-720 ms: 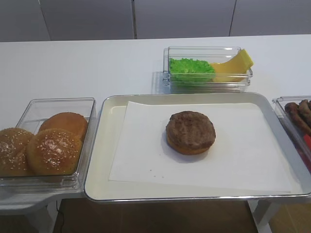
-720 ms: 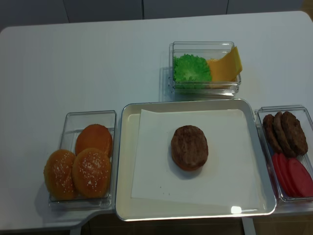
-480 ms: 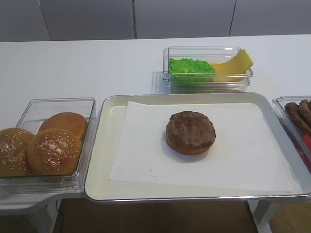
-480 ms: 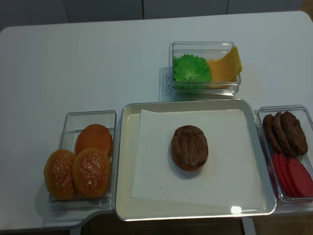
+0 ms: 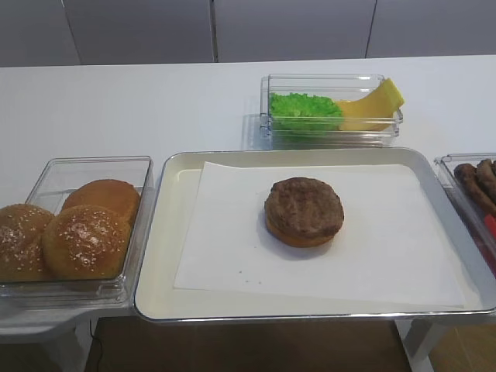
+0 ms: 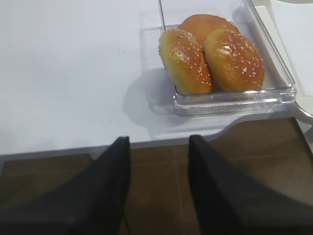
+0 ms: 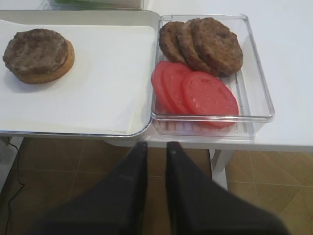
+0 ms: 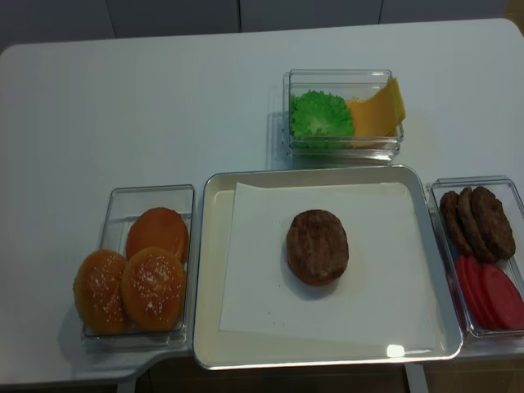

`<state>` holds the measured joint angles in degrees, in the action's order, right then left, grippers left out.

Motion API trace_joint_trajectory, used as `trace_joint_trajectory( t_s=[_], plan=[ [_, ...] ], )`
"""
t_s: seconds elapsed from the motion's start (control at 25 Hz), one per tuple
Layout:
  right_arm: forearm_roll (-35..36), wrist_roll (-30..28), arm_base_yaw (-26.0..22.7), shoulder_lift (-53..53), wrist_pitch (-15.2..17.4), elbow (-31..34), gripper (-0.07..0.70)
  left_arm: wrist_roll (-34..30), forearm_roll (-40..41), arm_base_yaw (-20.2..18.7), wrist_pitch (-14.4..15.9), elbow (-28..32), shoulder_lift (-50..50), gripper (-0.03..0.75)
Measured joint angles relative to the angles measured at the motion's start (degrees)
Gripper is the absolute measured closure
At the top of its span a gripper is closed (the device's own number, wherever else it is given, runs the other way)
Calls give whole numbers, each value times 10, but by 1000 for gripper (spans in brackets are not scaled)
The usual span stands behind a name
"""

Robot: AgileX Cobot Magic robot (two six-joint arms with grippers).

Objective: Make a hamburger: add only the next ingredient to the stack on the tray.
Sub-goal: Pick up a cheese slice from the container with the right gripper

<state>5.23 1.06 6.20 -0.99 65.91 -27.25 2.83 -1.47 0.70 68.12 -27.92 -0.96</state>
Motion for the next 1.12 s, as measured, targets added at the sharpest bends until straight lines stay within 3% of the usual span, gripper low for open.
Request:
trace_joint_trajectory(
  t_s=[0.32, 0.76, 0.84, 1.0, 1.12],
  plan=[
    [0, 0, 0, 0, 0, 0, 581, 0, 0, 0, 0, 0, 0, 417],
    [1, 0, 0, 0, -4, 0, 554, 0, 0, 0, 0, 0, 0, 417],
    [2, 0, 0, 0, -22, -6, 512, 0, 0, 0, 0, 0, 0, 416],
    [14, -7, 0, 0, -93, -17, 406, 0, 0, 0, 0, 0, 0, 417],
    [22, -11, 0, 21, -122, -27, 374, 0, 0, 0, 0, 0, 0, 416]
  ],
)
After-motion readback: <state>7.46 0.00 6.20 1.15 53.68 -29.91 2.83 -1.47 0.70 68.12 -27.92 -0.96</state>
